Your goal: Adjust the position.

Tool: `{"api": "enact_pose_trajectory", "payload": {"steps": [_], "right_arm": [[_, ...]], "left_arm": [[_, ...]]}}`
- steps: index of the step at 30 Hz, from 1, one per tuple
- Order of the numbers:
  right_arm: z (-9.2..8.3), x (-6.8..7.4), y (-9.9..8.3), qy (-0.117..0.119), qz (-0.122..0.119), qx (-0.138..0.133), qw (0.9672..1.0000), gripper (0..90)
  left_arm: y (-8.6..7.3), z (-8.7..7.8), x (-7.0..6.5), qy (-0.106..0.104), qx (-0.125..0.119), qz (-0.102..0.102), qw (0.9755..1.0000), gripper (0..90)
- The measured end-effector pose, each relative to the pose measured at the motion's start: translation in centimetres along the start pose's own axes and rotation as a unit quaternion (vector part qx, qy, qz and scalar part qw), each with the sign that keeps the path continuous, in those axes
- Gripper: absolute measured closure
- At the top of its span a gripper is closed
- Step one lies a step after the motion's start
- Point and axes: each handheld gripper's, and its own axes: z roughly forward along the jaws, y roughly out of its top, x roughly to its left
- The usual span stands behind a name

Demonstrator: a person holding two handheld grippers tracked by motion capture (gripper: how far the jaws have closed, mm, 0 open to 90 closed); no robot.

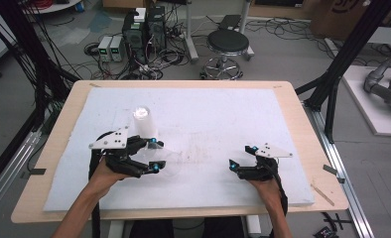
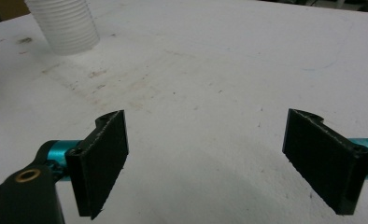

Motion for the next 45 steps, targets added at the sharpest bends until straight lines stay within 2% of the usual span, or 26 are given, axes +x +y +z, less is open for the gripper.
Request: {"api": "enact_pose_trajectory", "payload": {"steps": [3, 4, 7, 8, 9, 10, 15, 17, 18, 19, 21, 22, 23, 24, 25, 28, 29, 31, 32, 34, 38, 41, 42, 43, 44, 45], "right_arm": [[-0.1, 0.0, 0.2, 0.012, 0.000, 0.000, 0.9999, 14.4], [-0.3, 0.1, 0.6, 0.033, -0.004, -0.004, 0.9994, 14.4], [-0.7, 0.2, 1.4, 0.054, -0.014, -0.013, 0.9984, 14.4], [-1.1, 0.4, 2.2, 0.080, -0.020, -0.021, 0.9964, 14.4], [-1.1, 0.4, 2.2, 0.080, -0.020, -0.021, 0.9964, 14.4], [-1.4, 0.7, 3.1, 0.102, -0.029, -0.033, 0.9938, 14.4], [-1.6, 1.5, 4.8, 0.142, -0.049, -0.046, 0.9876, 14.4], [-1.5, 1.9, 5.4, 0.162, -0.056, -0.047, 0.9842, 14.4], [-1.3, 2.3, 6.0, 0.181, -0.062, -0.046, 0.9803, 14.4], [-1.3, 2.3, 6.0, 0.181, -0.062, -0.046, 0.9803, 14.4], [-1.0, 2.8, 6.6, 0.199, -0.068, -0.049, 0.9764, 14.4], [-0.7, 3.3, 7.1, 0.217, -0.075, -0.051, 0.9718, 14.4], [-0.7, 3.3, 7.1, 0.217, -0.075, -0.051, 0.9718, 14.4], [-0.5, 3.8, 7.6, 0.241, -0.081, -0.054, 0.9657, 14.4], [-0.5, 3.8, 7.6, 0.241, -0.081, -0.054, 0.9657, 14.4], [0.0, 4.7, 8.3, 0.268, -0.096, -0.060, 0.9568, 14.4], [0.3, 5.2, 8.7, 0.283, -0.101, -0.059, 0.9520, 14.4], [0.5, 5.4, 8.9, 0.287, -0.102, -0.059, 0.9507, 14.4], [0.8, 5.8, 9.2, 0.296, -0.106, -0.061, 0.9475, 14.4], [1.0, 5.9, 9.3, 0.299, -0.107, -0.063, 0.9463, 14.4], [1.8, 7.1, 9.5, 0.319, -0.110, -0.062, 0.9394, 14.4], [2.2, 7.6, 9.6, 0.325, -0.112, -0.062, 0.9369, 14.4], [2.4, 8.1, 9.6, 0.334, -0.115, -0.062, 0.9334, 14.4], [2.4, 8.1, 9.6, 0.334, -0.115, -0.062, 0.9334, 14.4], [2.7, 8.5, 9.6, 0.341, -0.119, -0.059, 0.9305, 14.4], [2.7, 8.5, 9.6, 0.341, -0.119, -0.059, 0.9305, 14.4]], "left_arm": [[0.0, 0.0, -0.1, 0.001, -0.001, -0.002, 1.0000, 36.7], [0.0, 0.0, -0.1, 0.000, -0.002, 0.000, 1.0000, 36.7], [0.0, -0.1, -0.2, -0.001, -0.003, 0.000, 1.0000, 36.7], [0.1, -0.1, -0.2, 0.000, -0.003, 0.001, 1.0000, 36.7], [0.1, -0.1, -0.2, 0.001, -0.004, 0.001, 1.0000, 36.7], [0.1, -0.1, -0.2, 0.000, -0.005, 0.001, 1.0000, 36.7], [0.1, 0.0, -0.2, -0.001, -0.007, -0.001, 1.0000, 36.7], [0.1, 0.0, -0.2, -0.001, -0.009, -0.001, 1.0000, 36.7], [0.1, -0.1, -0.2, -0.002, -0.010, -0.003, 0.9999, 36.7], [0.1, 0.0, -0.2, -0.002, -0.011, -0.003, 0.9999, 36.7], [0.1, 0.0, -0.2, -0.004, -0.012, -0.002, 0.9999, 36.8], [0.1, 0.1, -0.2, -0.006, -0.013, -0.005, 0.9999, 36.8], [0.1, 0.2, -0.2, -0.007, -0.013, -0.003, 0.9999, 36.8], [0.1, 0.3, -0.2, -0.008, -0.013, -0.003, 0.9999, 36.8], [0.2, 0.4, -0.2, -0.008, -0.014, -0.004, 0.9999, 36.8], [0.3, 0.8, -0.3, -0.015, -0.016, -0.003, 0.9998, 36.8], [0.4, 0.9, -0.3, -0.019, -0.019, -0.005, 0.9996, 36.8], [0.6, 1.1, -0.5, -0.022, -0.020, -0.001, 0.9996, 36.8], [0.7, 1.2, -0.6, -0.024, -0.020, 0.000, 0.9995, 36.8], [0.8, 1.3, -0.7, -0.027, -0.025, -0.001, 0.9993, 36.8], [1.0, 1.6, -0.9, -0.030, -0.025, 0.002, 0.9992, 36.9], [1.1, 2.0, -1.0, -0.034, -0.027, 0.003, 0.9990, 36.9], [1.1, 2.2, -1.0, -0.036, -0.027, 0.003, 0.9990, 36.9], [1.2, 2.3, -1.1, -0.037, -0.026, 0.004, 0.9989, 36.9], [1.2, 2.4, -1.1, -0.040, -0.026, 0.005, 0.9989, 36.9], [1.2, 2.5, -1.2, -0.042, -0.026, 0.006, 0.9987, 36.9]]}}
